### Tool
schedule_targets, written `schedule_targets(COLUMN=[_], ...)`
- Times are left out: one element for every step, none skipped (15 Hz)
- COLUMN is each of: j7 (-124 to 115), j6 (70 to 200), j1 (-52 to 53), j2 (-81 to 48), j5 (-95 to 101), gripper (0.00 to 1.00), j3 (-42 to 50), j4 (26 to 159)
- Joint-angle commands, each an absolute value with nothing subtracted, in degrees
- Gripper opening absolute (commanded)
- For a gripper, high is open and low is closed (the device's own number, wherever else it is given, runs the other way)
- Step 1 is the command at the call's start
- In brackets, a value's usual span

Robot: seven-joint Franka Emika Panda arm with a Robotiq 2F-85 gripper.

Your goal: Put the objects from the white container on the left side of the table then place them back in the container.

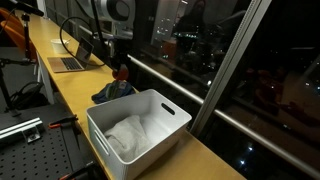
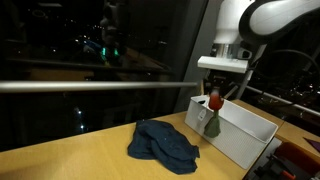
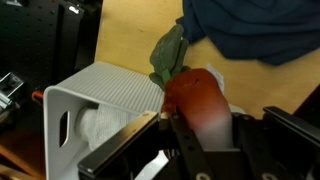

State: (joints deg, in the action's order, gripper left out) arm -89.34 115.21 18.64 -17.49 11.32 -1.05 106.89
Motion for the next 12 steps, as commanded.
schedule_targets(j7=[-90.65,-90.36,-89.97,-89.47,-89.0,-88.62,-88.31,-87.85,-87.4,-87.04,-86.94,-87.03], j6=[113.23,113.36,114.35,115.15,116.0,116.15,116.84,117.56,118.38,119.17,119.86,120.56], j1=[14.57,12.81,10.77,8.74,6.88,5.3,3.86,2.63,1.7,1.01,0.45,0.15], j2=[-6.01,-3.45,-1.08,0.44,0.91,1.5,1.16,1.26,0.86,0.28,0.04,0.07], j5=[14.41,14.42,14.05,13.41,13.03,12.91,12.72,12.47,12.19,11.99,11.91,11.83], gripper=[0.05,0.05,0.05,0.05,0.05,0.05,0.05,0.05,0.15,0.45,0.47,0.53], j3=[-0.24,0.02,0.37,0.7,0.99,1.17,1.35,1.53,1.58,1.54,1.53,1.45], j4=[114.23,115.86,118.04,119.55,120.58,121.43,121.96,122.74,123.18,123.36,123.8,124.17])
